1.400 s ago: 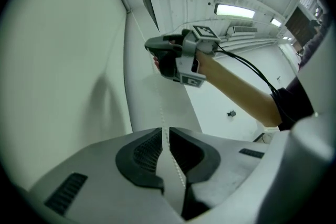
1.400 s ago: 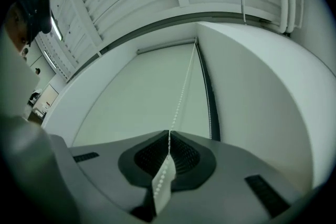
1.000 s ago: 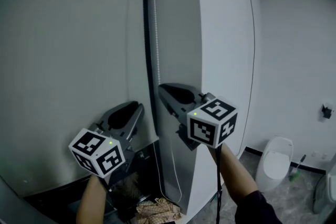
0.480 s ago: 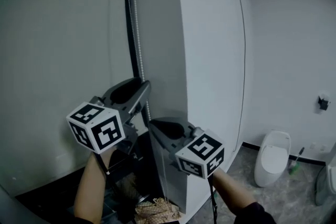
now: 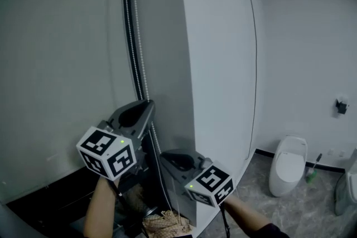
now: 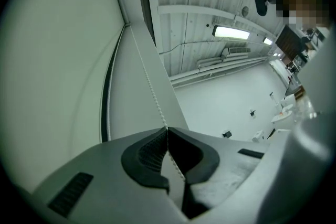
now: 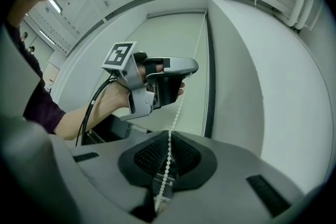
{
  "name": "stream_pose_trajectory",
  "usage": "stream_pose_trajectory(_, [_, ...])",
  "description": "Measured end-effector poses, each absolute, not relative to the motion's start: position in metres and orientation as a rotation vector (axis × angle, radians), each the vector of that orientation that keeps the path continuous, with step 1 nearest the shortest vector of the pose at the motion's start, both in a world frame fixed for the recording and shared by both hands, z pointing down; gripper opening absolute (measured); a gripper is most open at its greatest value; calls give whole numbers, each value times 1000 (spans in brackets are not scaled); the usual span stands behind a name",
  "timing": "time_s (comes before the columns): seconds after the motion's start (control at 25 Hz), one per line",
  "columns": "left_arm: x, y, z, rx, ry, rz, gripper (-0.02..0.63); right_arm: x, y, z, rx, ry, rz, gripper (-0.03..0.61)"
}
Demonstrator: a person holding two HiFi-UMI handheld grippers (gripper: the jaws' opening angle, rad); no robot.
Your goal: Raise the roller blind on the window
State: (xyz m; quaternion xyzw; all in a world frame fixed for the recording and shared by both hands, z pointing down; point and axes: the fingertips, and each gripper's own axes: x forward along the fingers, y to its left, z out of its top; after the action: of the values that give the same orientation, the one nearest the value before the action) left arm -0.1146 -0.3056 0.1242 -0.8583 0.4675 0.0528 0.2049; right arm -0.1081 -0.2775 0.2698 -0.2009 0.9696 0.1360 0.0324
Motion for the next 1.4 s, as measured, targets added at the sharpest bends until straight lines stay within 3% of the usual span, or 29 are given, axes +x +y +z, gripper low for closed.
stream_pose_trajectory(0.2, [-114,-319,175,-2389,1349,90,15,-96,-298,285,-594,2992,253,20])
stream_pose_trajectory(0.56, [-100,-324,261,-2476,1364,-41,15,-85,-317,145,-517,2776,281,54])
stream_pose_trajectory(0.84, [-95,-308,290,-2472,1359,-84,14,-108,-319,91,-503,2756,332,60])
stream_pose_trajectory(1.0, [-97,-303,304,-2501,1371,-109,14,-117,-308,99,-499,2784,391,15])
stream_pose_trajectory(1.16, [-102,-298,317,-2576,1367,-179,16,-122,-302,119,-615,2770,564,12])
stream_pose_trajectory(1.4, [-148,-288,307,-2624,1407,120,21,-134,-304,218,-655,2917,574,12])
